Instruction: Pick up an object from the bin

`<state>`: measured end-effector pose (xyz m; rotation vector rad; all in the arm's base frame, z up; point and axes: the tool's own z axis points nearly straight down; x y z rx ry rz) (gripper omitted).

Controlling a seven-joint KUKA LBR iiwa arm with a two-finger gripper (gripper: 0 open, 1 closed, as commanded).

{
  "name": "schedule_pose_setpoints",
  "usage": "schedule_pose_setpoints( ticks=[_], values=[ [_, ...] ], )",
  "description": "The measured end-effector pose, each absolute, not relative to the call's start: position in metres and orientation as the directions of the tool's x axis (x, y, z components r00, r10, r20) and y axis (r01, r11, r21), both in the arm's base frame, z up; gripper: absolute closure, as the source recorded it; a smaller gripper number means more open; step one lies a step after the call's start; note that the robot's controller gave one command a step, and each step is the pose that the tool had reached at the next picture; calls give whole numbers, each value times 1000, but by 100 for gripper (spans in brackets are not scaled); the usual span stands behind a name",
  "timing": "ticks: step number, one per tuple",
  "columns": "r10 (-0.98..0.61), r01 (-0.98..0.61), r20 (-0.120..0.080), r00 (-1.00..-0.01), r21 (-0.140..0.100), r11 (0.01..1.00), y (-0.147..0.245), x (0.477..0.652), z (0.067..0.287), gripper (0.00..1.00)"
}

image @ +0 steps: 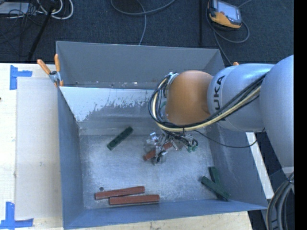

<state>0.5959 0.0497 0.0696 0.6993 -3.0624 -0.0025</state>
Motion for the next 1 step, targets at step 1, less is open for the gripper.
schedule_pose_setpoints(
  ticks=[1],
  values=[
    [-670,-670,-8,-742,-4,742,78,610,198,100]
  ],
)
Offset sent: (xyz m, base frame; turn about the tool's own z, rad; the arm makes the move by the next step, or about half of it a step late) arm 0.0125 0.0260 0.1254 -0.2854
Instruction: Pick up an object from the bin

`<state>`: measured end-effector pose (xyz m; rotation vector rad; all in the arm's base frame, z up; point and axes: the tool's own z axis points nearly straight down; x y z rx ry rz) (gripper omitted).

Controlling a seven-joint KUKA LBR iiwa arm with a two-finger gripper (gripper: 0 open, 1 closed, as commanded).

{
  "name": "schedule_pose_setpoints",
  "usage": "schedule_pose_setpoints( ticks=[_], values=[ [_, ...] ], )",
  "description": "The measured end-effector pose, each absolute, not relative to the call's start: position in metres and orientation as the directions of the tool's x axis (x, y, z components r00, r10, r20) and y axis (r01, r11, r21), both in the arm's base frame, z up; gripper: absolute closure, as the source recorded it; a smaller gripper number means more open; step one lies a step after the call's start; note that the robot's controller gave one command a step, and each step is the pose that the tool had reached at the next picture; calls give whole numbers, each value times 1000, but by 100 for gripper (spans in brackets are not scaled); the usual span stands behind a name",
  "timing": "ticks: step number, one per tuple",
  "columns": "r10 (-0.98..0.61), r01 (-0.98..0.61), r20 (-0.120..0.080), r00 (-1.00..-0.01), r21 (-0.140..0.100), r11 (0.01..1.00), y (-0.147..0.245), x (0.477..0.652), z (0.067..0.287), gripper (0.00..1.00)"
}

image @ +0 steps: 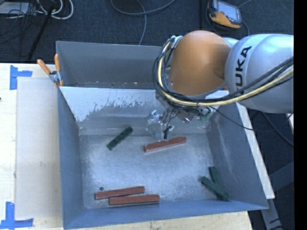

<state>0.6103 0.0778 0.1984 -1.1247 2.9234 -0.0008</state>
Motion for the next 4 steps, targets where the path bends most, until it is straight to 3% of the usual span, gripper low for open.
schedule_pose_setpoints(
  ticks=[1,2,3,4],
  values=[
    [-666,-666,-3,-746,0,746,76,609,195,0],
    [-669,-669,-8,-743,0,743,18,580,69,0],
    [-634,-634,-10,-773,-5,773,29,614,143,0],
    [-597,-597,5,-802,3,802,-10,617,73,0]
  ],
)
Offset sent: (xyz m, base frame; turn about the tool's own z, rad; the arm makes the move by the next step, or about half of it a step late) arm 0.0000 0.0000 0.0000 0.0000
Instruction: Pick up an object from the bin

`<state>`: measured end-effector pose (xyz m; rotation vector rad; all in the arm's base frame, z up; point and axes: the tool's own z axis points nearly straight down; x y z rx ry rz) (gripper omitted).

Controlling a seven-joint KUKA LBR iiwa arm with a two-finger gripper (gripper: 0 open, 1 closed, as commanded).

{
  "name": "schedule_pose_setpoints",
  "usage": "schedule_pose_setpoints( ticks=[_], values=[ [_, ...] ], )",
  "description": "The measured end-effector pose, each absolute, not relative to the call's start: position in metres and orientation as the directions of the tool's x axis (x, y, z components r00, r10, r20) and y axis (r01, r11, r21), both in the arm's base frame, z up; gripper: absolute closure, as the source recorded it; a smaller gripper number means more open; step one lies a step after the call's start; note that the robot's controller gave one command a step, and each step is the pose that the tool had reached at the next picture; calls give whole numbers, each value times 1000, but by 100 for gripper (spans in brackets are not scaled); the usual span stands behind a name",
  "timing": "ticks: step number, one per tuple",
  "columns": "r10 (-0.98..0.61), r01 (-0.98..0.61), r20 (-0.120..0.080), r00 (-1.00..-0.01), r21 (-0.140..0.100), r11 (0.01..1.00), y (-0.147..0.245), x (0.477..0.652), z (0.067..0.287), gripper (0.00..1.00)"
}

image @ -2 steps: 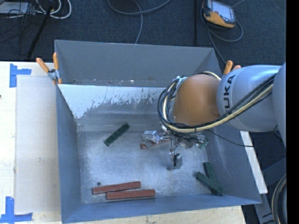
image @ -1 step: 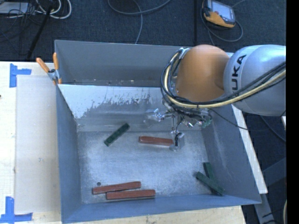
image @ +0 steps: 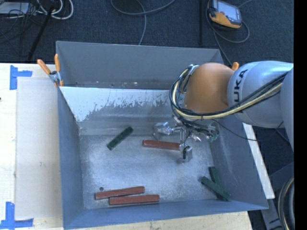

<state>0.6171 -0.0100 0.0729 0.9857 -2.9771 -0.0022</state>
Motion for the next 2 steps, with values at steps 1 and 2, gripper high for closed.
schedule_pose_setpoints(
  ticks=[1,2],
  values=[
    [-597,-597,0,-803,2,803,-9,619,77,100],
    [-613,-613,-9,-790,-6,790,-10,615,212,100]
  ],
)
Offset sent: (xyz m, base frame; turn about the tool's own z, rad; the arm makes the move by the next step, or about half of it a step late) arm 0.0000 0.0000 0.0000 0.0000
